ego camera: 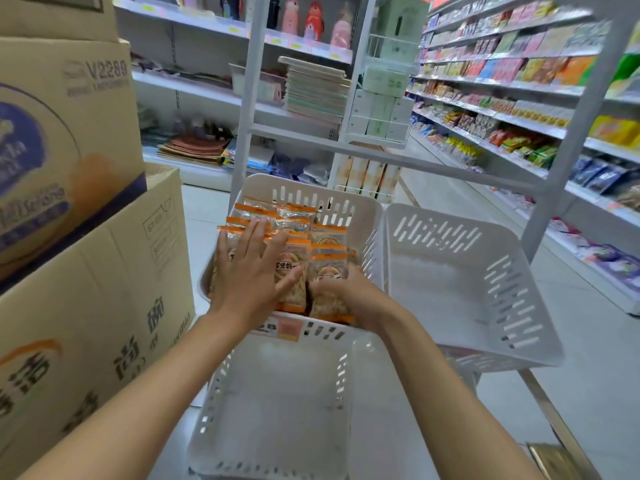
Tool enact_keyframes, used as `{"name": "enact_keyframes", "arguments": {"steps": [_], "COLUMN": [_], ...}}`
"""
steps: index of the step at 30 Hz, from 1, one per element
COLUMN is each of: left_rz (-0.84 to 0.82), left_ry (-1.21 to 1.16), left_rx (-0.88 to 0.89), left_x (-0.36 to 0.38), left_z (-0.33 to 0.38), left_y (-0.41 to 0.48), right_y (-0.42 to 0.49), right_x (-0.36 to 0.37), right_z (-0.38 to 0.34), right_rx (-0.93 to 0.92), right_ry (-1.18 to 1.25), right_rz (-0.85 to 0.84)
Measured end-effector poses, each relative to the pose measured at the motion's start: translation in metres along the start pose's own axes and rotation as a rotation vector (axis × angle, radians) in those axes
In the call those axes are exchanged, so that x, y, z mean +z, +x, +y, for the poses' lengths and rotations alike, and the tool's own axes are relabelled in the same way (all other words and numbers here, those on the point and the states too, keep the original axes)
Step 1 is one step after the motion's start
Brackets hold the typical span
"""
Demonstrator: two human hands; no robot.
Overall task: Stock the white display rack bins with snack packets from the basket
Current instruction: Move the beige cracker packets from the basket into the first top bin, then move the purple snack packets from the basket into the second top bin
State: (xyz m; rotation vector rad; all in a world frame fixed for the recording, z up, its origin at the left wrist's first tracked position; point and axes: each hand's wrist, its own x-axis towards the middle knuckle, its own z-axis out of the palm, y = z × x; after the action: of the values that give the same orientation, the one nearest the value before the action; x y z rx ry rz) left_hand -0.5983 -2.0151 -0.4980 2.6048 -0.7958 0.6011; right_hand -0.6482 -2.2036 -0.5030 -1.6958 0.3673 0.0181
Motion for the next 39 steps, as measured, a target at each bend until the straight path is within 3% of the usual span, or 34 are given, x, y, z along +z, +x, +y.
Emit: {"name": "enact_keyframes", "arguments": {"steps": [2,8,10,13,20,26,34,39], "left_rz": [-0.009,-0.040,-0.050,-0.059,-0.094,-0.044,-0.524,-0.643], "left_ry": [-0.003,-0.007,0.007,0.027,0.058,-0.180,-0.296,-0.429], "left_rx": [-0.005,-0.002,0.000,0.002,0.045,0.115,-0.010,-0.147], "left_x": [-0.001,-0.005,-0.004,-0.009,-0.042,-0.066,-0.037,-0.012], "left_z": [0.000,0.002,0.002,0.003,0.021,0.066,0.110,0.105], "left_y": [0.000,0.000,0.000,-0.001,-0.010,-0.068,-0.235,-0.329], "right_y": [-0.003,-0.009,-0.013,-0.020,-0.067,-0.149,-0.272,-0.336], "right_x": [0.001,-0.006,-0.006,-0.004,-0.002,0.005,0.002,-0.017], "right_z": [-0.002,-0.006,-0.005,-0.006,-0.015,-0.003,0.101,0.187], "right_rx": [-0.007,0.072,0.033,-0.014,-0.277,-0.373,-0.018,0.147], "right_ry": [0.025,-0.255,-0.375,-0.353,-0.423,-0.515,-0.750,-0.835], "right_rz": [0.066,-0.059,-0.034,0.004,0.224,0.374,-0.019,-0.127]}}
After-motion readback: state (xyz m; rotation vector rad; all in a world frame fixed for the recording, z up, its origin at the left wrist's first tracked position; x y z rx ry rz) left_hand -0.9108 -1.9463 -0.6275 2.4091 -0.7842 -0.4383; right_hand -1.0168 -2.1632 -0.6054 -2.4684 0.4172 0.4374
